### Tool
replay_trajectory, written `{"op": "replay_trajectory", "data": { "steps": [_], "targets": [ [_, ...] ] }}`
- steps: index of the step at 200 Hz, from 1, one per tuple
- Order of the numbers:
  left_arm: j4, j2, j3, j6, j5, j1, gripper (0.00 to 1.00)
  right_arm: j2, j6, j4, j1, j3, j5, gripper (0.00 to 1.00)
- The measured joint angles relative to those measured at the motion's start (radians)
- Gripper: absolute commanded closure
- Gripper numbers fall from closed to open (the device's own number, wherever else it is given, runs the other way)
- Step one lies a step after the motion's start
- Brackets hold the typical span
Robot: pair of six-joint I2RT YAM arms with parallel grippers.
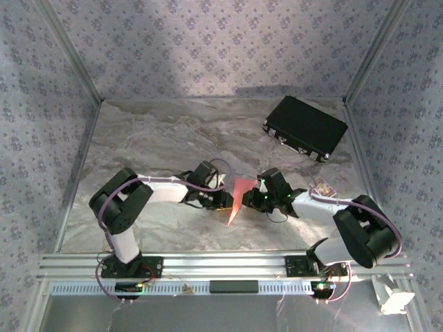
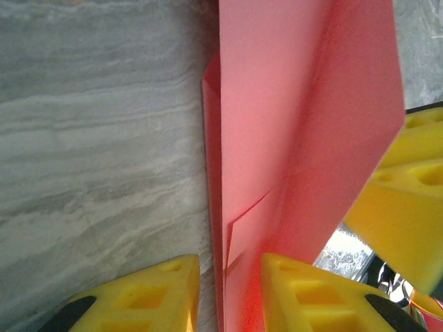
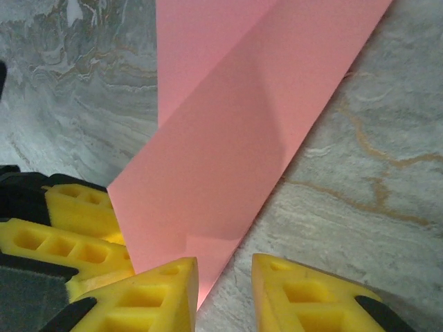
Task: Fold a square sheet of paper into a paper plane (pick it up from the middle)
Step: Turn over the paper at the center of the table.
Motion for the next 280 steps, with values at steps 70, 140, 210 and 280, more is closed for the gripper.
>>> {"op": "replay_trajectory", "data": {
  "steps": [70, 140, 210, 280],
  "targets": [
    [-0.035, 0.035, 0.051, 0.037, 0.02, -0.018, 0.72, 0.0, 0.018, 0.019, 0.006, -0.045, -0.021, 0.76],
    [-0.045, 0.056, 0.069, 0.037, 0.042, -0.031, 0.76, 0.013, 0.029, 0.068, 0.008, -0.048, -0.055, 0.84],
    [-0.025, 0.075, 0.075, 0.029, 0.056, -0.035, 0.86, 0.036, 0.043, 0.106, 0.008, -0.07, -0.074, 0.85],
    [-0.134, 0.007, 0.088, 0.037, -0.075, -0.058, 0.94, -0.051, 0.039, 0.045, -0.01, -0.079, -0.03, 0.82]
  ]
}}
